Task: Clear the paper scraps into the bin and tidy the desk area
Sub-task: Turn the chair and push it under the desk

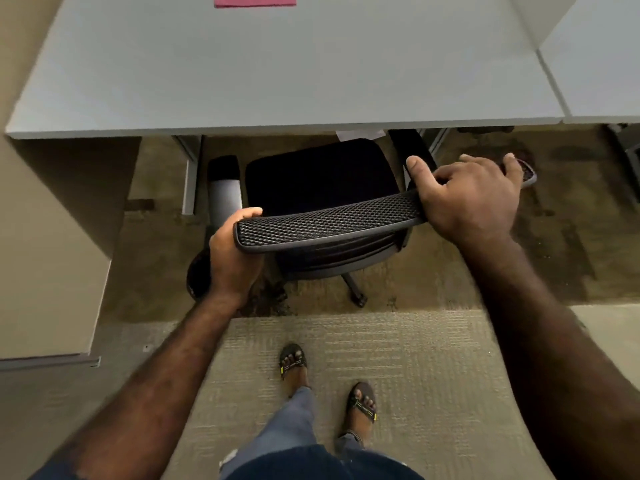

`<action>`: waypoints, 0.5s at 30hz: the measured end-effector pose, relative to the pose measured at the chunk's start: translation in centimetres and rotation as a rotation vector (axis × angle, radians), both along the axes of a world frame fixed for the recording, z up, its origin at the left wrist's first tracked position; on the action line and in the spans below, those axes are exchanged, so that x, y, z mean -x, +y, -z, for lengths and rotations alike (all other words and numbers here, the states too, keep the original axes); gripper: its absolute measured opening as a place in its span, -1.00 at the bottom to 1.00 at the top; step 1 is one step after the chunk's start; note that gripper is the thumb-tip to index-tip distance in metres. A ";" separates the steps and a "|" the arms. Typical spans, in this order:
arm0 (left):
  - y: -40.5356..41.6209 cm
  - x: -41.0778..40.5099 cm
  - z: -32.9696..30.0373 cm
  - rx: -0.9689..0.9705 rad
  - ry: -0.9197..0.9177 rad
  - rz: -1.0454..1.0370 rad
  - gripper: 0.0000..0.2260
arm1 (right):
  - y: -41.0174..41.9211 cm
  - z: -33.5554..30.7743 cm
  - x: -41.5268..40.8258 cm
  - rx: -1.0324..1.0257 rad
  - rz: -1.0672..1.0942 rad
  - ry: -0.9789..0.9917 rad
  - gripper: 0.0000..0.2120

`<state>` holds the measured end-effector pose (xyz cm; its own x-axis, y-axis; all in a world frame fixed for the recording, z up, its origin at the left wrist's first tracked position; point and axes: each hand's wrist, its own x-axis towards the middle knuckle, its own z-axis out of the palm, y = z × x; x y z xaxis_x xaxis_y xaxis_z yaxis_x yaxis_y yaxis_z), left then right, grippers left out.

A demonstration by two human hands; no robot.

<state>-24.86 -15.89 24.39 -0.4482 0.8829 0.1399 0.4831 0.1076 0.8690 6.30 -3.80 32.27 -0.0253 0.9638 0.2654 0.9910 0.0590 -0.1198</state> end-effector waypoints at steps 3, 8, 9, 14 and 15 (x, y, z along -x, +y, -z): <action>1.4 0.7 -1.4 -0.028 -0.069 -0.062 -0.66 | 1.5 -0.1 2.0 0.011 0.028 -0.002 -0.24; 1.7 1.9 -4.7 -0.061 -0.004 -0.028 -0.30 | 4.5 -0.6 5.1 0.015 0.081 0.004 -0.25; 1.8 1.9 -5.4 -0.084 0.004 -0.011 -0.30 | 5.1 -0.7 5.6 0.014 0.089 0.005 -0.22; 3.8 3.1 -6.3 -0.095 0.108 0.050 -0.42 | 7.9 -0.8 8.0 0.018 0.125 0.010 -0.11; 4.3 3.4 -6.3 -0.066 0.133 0.048 -0.43 | 8.4 -0.8 8.5 0.023 0.124 0.006 -0.10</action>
<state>-28.24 -11.61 30.69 -0.3795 0.8896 0.2540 0.5976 0.0261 0.8014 -2.18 4.61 33.03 0.0957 0.9653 0.2431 0.9899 -0.0666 -0.1253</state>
